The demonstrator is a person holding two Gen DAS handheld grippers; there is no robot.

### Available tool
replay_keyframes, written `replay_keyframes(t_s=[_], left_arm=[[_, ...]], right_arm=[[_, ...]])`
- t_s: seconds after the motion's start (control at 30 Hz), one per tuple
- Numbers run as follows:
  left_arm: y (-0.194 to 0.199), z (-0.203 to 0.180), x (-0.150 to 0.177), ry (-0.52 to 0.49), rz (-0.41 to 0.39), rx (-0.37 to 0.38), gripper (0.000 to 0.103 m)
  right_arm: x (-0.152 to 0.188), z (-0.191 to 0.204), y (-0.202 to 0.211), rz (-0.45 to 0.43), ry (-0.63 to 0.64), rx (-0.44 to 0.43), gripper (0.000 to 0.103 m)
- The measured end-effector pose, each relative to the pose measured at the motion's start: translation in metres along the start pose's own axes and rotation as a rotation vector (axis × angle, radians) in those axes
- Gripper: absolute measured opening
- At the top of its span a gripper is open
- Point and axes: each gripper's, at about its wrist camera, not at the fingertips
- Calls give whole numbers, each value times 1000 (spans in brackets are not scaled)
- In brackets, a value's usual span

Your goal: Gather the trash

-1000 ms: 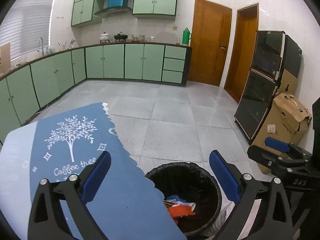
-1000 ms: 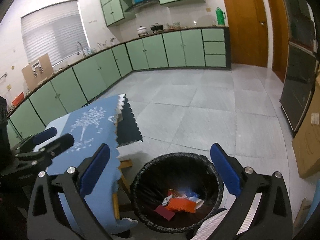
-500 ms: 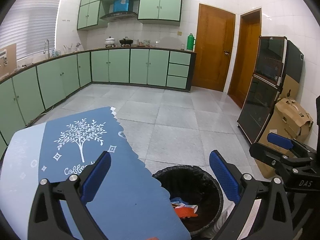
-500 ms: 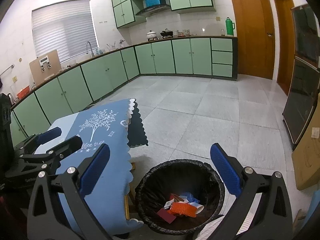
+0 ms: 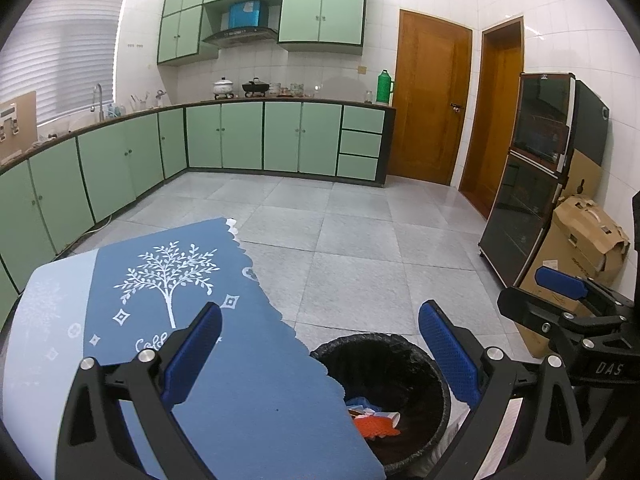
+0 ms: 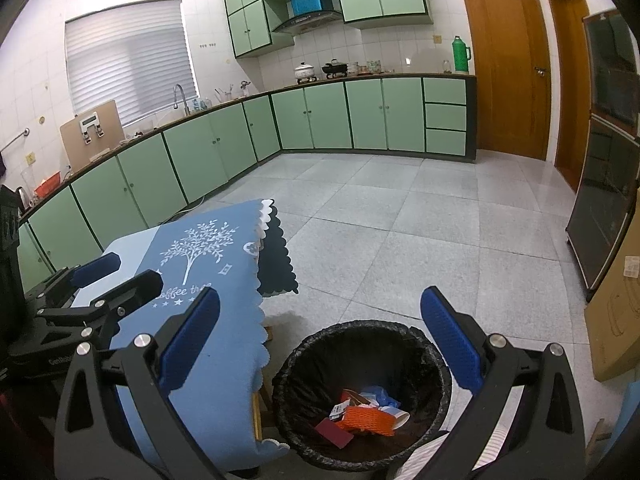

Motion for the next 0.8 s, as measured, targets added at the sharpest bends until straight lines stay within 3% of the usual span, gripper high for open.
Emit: replay_keyframes(t_s=[0.8], left_arm=[[-1,-1,0,0,-2,-2,97]], right_arm=[[1,3,1,-1,1,0,98]])
Point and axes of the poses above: each gripper's, at about its wrist camera, not at the fingertips, and y roughly against the way its jaws point, z to its left, x to its underside, and after that the axes turned 14 degrees about z, right-handed
